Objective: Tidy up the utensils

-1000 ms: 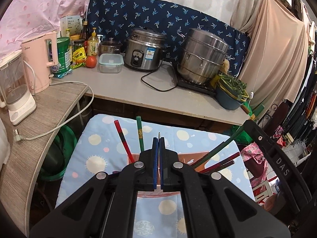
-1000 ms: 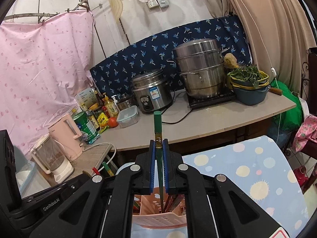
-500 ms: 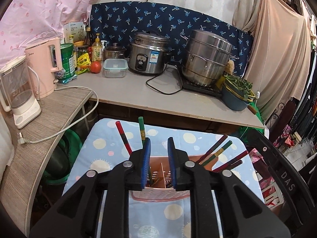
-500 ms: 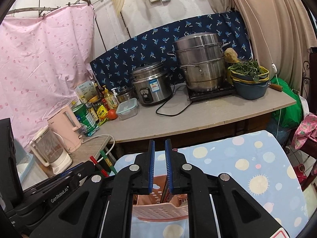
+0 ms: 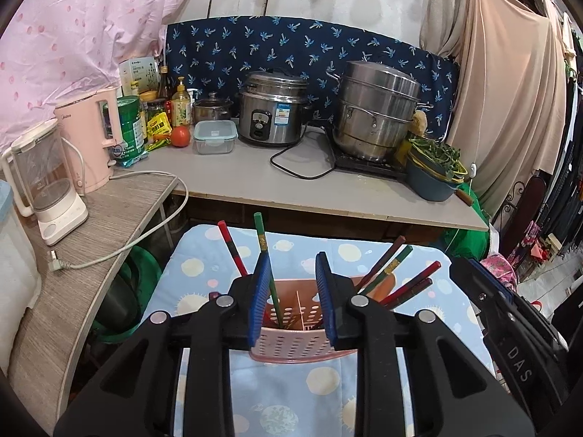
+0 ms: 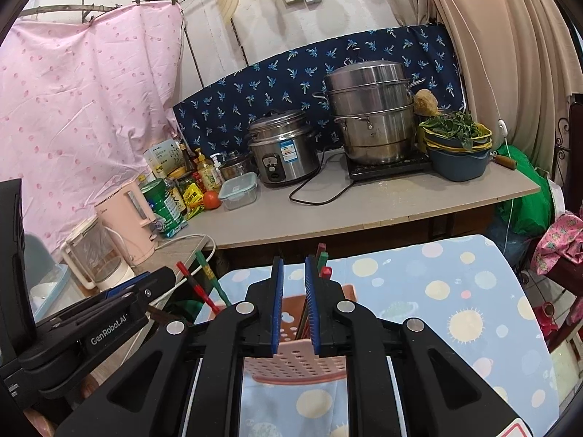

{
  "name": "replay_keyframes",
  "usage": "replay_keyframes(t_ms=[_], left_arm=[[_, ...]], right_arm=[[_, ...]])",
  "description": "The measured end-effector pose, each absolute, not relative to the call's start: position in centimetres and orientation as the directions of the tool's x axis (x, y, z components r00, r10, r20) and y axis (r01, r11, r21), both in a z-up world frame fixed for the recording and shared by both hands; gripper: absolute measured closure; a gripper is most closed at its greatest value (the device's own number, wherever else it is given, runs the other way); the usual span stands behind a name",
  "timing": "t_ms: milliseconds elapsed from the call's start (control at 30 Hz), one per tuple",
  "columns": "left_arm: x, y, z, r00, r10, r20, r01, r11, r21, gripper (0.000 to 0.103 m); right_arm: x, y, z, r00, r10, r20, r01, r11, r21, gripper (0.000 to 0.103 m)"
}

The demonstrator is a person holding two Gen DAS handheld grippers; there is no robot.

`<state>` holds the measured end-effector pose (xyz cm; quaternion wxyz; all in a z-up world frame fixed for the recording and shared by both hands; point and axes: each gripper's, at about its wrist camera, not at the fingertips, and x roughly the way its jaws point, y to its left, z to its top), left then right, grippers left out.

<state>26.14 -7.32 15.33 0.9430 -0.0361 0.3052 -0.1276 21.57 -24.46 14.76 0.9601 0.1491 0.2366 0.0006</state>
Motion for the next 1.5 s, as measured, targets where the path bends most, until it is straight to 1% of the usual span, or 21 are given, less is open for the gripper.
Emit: replay_keyframes(t_ms=[200,267,333,367,400,533,633,667,800,867,900,1033,1200,1367,1500], left_arm=[[24.8,-7.0,15.1,0.784,-0.255,-0.567,0.215,0.967,-0.137,0.077],[24.3,-7.0,14.9,0.783,-0.252,-0.568,0.217,0.967,-0.130,0.075],[23.7,-7.0,14.8,0.784,-0.246,-0.570,0.216,0.969,-0.121,0.073],[23.3,-7.0,14.7,0.785,-0.245,-0.569,0.217,0.969,-0.117,0.072],[23.0,-7.0,14.5,0.785,-0.243,-0.569,0.218,0.969,-0.113,0.071],[21.8,-7.1,13.8,0.780,-0.236,-0.579,0.217,0.971,-0.103,0.068],[20.7,-7.0,13.0,0.774,-0.232,-0.589,0.215,0.971,-0.101,0.059],[20.4,-6.9,12.7,0.773,-0.231,-0.591,0.214,0.972,-0.100,0.057],[19.1,-6.7,11.3,0.757,-0.222,-0.614,0.211,0.973,-0.091,0.054],[18.4,-6.6,10.6,0.750,-0.213,-0.626,0.204,0.975,-0.087,0.047],[18.0,-6.5,10.2,0.750,-0.207,-0.628,0.200,0.976,-0.083,0.046],[16.7,-6.4,9.3,0.750,-0.189,-0.634,0.190,0.979,-0.067,0.035],[15.4,-5.9,8.3,0.738,-0.179,-0.651,0.179,0.982,-0.066,0.031],[14.1,-5.4,7.8,0.746,-0.146,-0.650,0.152,0.987,-0.048,0.019],[13.5,-5.2,7.3,0.741,-0.141,-0.657,0.149,0.988,-0.044,0.018]], right_arm=[[20.0,-24.2,14.1,0.878,0.078,-0.472,0.064,0.959,0.278,0.089],[19.4,-24.1,13.8,0.873,0.080,-0.481,0.062,0.960,0.273,0.089],[18.8,-23.9,13.4,0.867,0.085,-0.490,0.059,0.961,0.271,0.087],[18.4,-23.9,13.2,0.866,0.087,-0.493,0.057,0.961,0.270,0.082],[18.0,-23.8,13.0,0.864,0.088,-0.495,0.057,0.961,0.269,0.079],[16.6,-23.4,12.2,0.852,0.090,-0.515,0.056,0.964,0.260,0.078],[15.6,-23.2,11.5,0.843,0.088,-0.530,0.056,0.966,0.251,0.075],[15.2,-23.1,11.3,0.840,0.088,-0.535,0.057,0.967,0.249,0.072],[13.9,-23.2,10.1,0.825,0.088,-0.559,0.066,0.966,0.250,0.067],[13.2,-23.1,9.4,0.813,0.088,-0.575,0.067,0.968,0.244,0.065],[12.9,-23.0,9.2,0.809,0.084,-0.582,0.070,0.969,0.237,0.064],[11.6,-22.4,8.2,0.794,0.069,-0.604,0.070,0.977,0.203,0.059],[10.3,-22.1,7.6,0.785,0.047,-0.618,0.078,0.982,0.174,0.054],[9.4,-22.0,7.0,0.773,0.046,-0.632,0.074,0.984,0.162,0.051],[8.9,-21.8,6.5,0.763,0.043,-0.645,0.074,0.985,0.154,0.051]])
